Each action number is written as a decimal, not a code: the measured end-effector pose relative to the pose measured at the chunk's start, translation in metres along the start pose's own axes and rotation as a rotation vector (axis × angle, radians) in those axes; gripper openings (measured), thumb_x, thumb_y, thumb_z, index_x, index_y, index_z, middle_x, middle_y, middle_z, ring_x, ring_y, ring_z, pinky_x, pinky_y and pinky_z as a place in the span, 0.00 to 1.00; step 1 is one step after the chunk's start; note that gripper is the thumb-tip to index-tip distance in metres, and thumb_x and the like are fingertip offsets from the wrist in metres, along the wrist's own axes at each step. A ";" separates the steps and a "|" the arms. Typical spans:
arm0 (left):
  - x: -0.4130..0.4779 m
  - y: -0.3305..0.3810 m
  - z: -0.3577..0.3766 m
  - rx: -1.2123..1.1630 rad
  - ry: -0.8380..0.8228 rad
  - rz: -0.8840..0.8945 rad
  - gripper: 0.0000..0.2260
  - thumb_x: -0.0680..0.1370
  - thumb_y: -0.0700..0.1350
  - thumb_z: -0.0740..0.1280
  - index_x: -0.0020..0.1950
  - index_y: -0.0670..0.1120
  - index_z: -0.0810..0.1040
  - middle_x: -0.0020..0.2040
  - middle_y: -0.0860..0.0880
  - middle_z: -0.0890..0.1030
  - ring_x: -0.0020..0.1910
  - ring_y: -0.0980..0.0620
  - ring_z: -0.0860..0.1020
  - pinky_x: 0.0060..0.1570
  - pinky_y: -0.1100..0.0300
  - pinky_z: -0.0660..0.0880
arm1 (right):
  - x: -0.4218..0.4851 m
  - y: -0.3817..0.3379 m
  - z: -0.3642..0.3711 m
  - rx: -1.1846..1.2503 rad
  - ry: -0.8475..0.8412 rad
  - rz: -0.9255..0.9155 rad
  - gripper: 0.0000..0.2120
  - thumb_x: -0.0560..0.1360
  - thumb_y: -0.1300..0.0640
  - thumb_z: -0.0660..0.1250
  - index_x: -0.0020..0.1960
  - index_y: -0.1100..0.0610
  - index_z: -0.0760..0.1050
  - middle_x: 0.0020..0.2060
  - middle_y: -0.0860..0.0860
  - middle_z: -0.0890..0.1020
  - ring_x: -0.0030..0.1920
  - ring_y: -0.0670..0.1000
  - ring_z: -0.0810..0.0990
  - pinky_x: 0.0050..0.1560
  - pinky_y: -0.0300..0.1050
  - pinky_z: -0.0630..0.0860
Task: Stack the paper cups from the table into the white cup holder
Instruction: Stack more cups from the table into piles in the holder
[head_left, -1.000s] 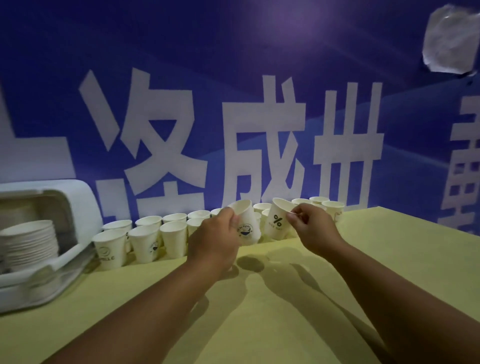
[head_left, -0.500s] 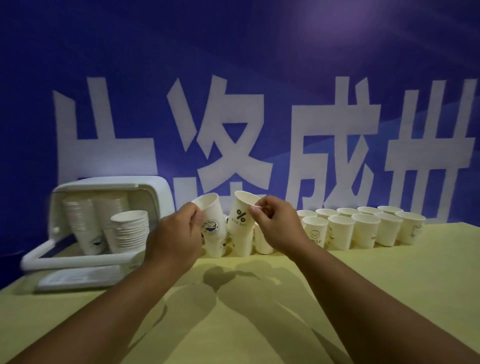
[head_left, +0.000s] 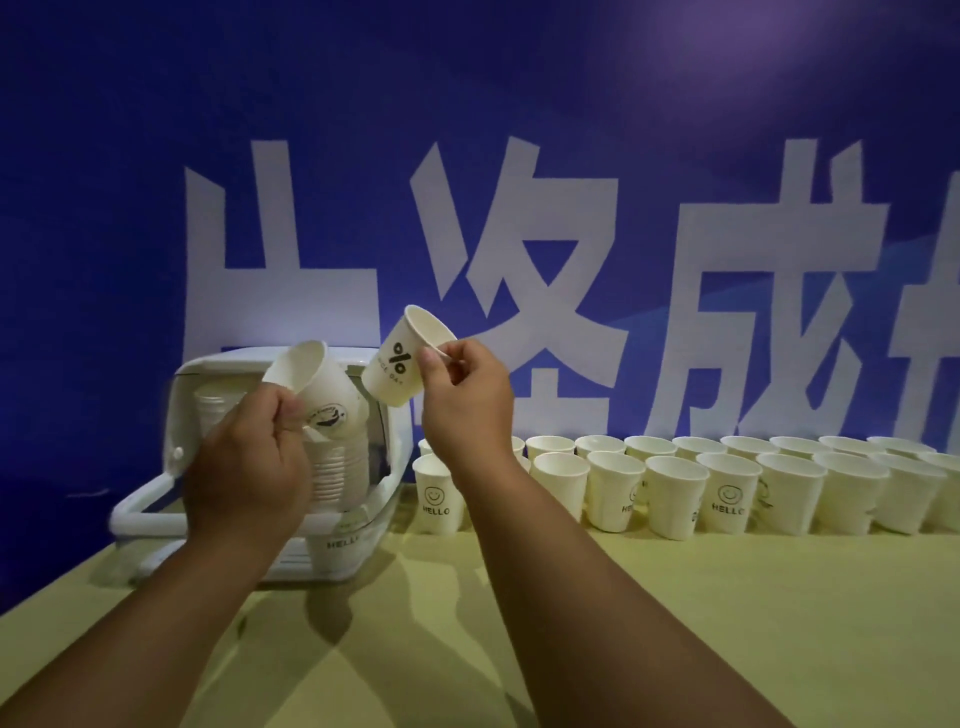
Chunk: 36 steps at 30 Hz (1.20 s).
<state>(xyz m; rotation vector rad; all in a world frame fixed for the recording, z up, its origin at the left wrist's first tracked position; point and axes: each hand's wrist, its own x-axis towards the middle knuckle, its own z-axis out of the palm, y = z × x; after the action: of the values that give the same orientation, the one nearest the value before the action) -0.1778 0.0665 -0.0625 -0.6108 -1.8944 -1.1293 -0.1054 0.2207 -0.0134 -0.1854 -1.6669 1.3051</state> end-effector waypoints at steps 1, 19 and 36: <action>0.001 -0.001 0.000 0.004 -0.003 -0.013 0.11 0.86 0.49 0.56 0.47 0.47 0.71 0.41 0.47 0.76 0.37 0.46 0.73 0.31 0.62 0.62 | 0.000 0.002 0.006 -0.007 0.001 -0.010 0.04 0.80 0.50 0.67 0.50 0.50 0.76 0.48 0.46 0.81 0.49 0.46 0.79 0.49 0.41 0.80; 0.010 -0.023 0.004 0.095 -0.374 0.031 0.14 0.82 0.62 0.54 0.50 0.53 0.70 0.51 0.54 0.73 0.49 0.52 0.75 0.44 0.53 0.75 | 0.000 0.007 0.011 -0.102 -0.066 -0.124 0.05 0.82 0.53 0.64 0.57 0.50 0.76 0.53 0.48 0.79 0.54 0.49 0.77 0.54 0.46 0.80; -0.007 -0.026 0.011 -0.065 -0.267 -0.051 0.47 0.72 0.54 0.78 0.78 0.66 0.47 0.73 0.50 0.73 0.64 0.49 0.76 0.56 0.42 0.80 | -0.016 0.013 0.028 -0.395 -0.377 -0.143 0.14 0.83 0.48 0.60 0.67 0.50 0.72 0.58 0.50 0.80 0.56 0.51 0.79 0.52 0.44 0.77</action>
<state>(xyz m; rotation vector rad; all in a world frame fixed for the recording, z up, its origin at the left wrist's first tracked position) -0.1975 0.0641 -0.0834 -0.7855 -2.1150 -1.1942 -0.1232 0.1977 -0.0315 -0.0505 -2.2105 0.9306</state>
